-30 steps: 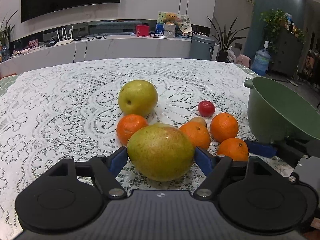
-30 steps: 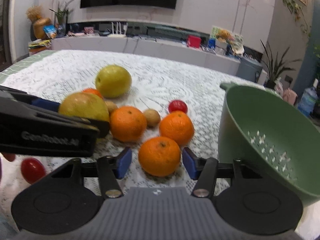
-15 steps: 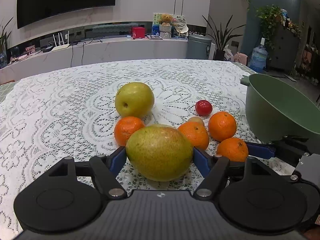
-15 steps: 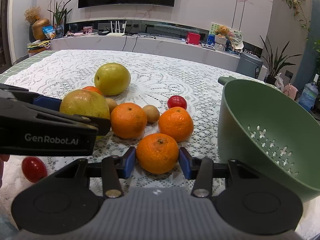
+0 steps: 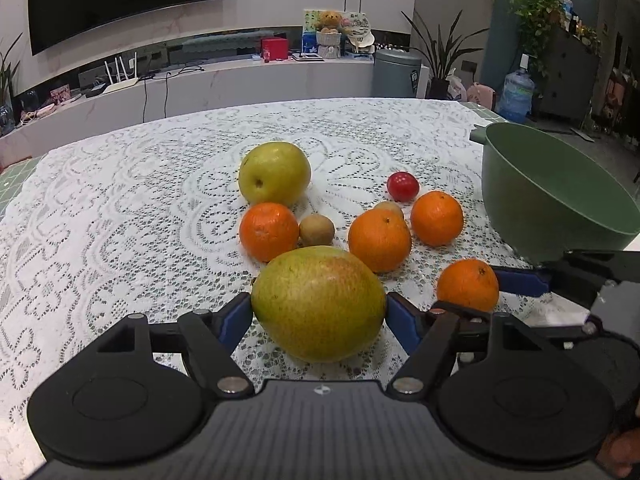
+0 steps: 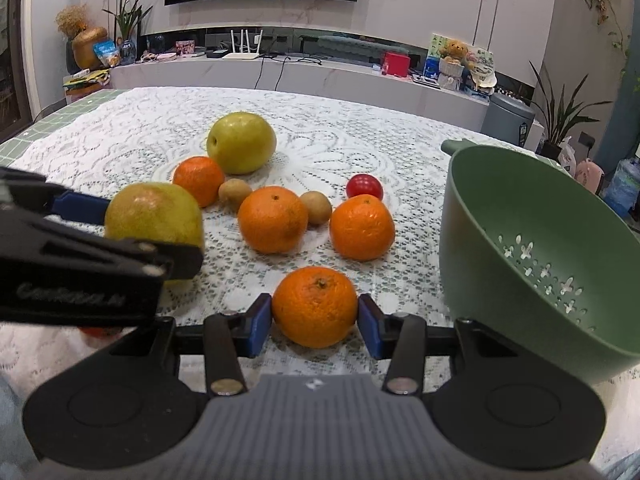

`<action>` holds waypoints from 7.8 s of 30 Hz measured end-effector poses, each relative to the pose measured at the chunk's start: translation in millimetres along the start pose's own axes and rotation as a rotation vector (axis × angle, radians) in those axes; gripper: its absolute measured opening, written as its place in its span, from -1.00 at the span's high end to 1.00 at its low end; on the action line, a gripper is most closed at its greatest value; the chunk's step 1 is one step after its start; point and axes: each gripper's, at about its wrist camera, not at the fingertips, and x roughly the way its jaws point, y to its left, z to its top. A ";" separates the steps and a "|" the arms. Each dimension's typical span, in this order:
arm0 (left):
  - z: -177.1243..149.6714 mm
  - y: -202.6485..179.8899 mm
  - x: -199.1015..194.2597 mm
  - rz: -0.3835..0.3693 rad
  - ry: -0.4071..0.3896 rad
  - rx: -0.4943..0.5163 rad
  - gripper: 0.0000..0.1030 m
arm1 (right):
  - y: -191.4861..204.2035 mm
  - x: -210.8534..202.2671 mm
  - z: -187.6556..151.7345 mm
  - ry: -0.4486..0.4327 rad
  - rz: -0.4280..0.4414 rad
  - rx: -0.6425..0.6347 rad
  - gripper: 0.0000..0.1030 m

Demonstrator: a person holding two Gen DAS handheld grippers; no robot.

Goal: Organize fruits
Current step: 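Lift the pear with the left tool while the right tool lifts the orange toward the colander, then lower the pear into the green colander while the right tool lowers the orange beside it, then open both tools to release the pear and orange in the colander, then withdraw both tools from the colander back over the fruit, then grasp the red tomato with the left tool while the right tool grasps another orange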

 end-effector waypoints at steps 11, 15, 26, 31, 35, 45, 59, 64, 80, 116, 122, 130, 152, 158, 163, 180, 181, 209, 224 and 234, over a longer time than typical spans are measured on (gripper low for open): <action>1.2 -2.9 17.7 0.023 0.001 0.014 -0.72 | 1.3 -5.1 -4.5 0.008 0.004 -0.017 0.14; 0.4 -4.4 15.1 0.028 -0.034 0.023 -0.64 | 1.3 -5.6 -4.9 0.010 0.007 -0.014 0.14; 0.5 -4.1 10.5 0.017 -0.062 0.019 -0.51 | -4.9 -15.9 -7.8 0.009 0.015 0.021 0.14; -0.8 -5.1 -5.5 0.009 -0.085 0.033 -0.48 | -6.4 -28.2 -6.4 -0.021 0.022 0.028 0.14; -2.6 -3.2 -12.3 -0.001 -0.046 0.015 -0.48 | -7.5 -32.2 -7.9 -0.012 0.033 0.044 0.14; 2.7 4.0 -4.3 -0.015 -0.038 -0.025 -0.64 | -7.8 -33.6 -8.4 -0.014 0.057 0.058 0.14; 10.4 21.4 15.5 -0.060 -0.016 -0.150 -0.64 | -16.0 -21.6 -6.3 0.012 0.055 0.101 0.14; 9.2 19.3 6.1 -0.058 -0.023 -0.147 -0.63 | -19.3 -37.1 1.1 -0.056 0.058 0.106 0.14; 53.2 -19.9 -52.6 -0.122 -0.102 -0.038 -0.63 | -79.5 -97.9 31.9 -0.146 -0.022 0.140 0.14; 156.1 -202.9 69.7 -0.369 0.316 0.641 -0.63 | -186.2 -27.9 40.6 0.241 0.099 0.148 0.14; 155.7 -210.9 85.4 -0.368 0.412 0.711 -0.63 | -176.9 -21.7 39.2 0.282 0.092 0.102 0.14; 149.3 -218.7 110.2 -0.319 0.508 0.747 -0.63 | -177.2 -19.4 35.9 0.316 0.127 0.113 0.14; 145.2 -215.2 138.6 -0.277 0.620 0.695 -0.64 | -175.0 -27.0 35.5 0.274 0.108 0.094 -0.07; 145.4 -213.8 138.3 -0.276 0.620 0.665 -0.66 | -183.9 -36.2 33.7 0.240 0.100 0.148 -0.36; 150.3 -214.8 133.3 -0.281 0.594 0.640 -0.66 | -186.9 -42.9 32.3 0.204 0.092 0.172 -0.45; 173.4 -205.5 69.9 -0.235 0.315 0.561 -0.66 | -193.6 -62.6 30.5 0.038 0.010 0.222 -0.45; 173.9 -202.2 63.4 -0.228 0.287 0.549 -0.65 | -192.2 -64.2 29.4 0.034 0.001 0.222 -0.45; 76.1 -63.3 -63.8 -0.076 0.007 0.187 -0.65 | -92.2 -113.9 22.5 -0.203 0.055 0.275 -0.62; 3.4 -23.5 -89.1 -0.058 0.060 0.136 -0.59 | -48.1 -92.8 3.1 -0.139 0.044 0.165 -0.62; -29.9 -26.9 -73.7 -0.036 0.159 0.169 -0.45 | -33.2 -78.7 -1.4 -0.086 0.072 0.092 -0.63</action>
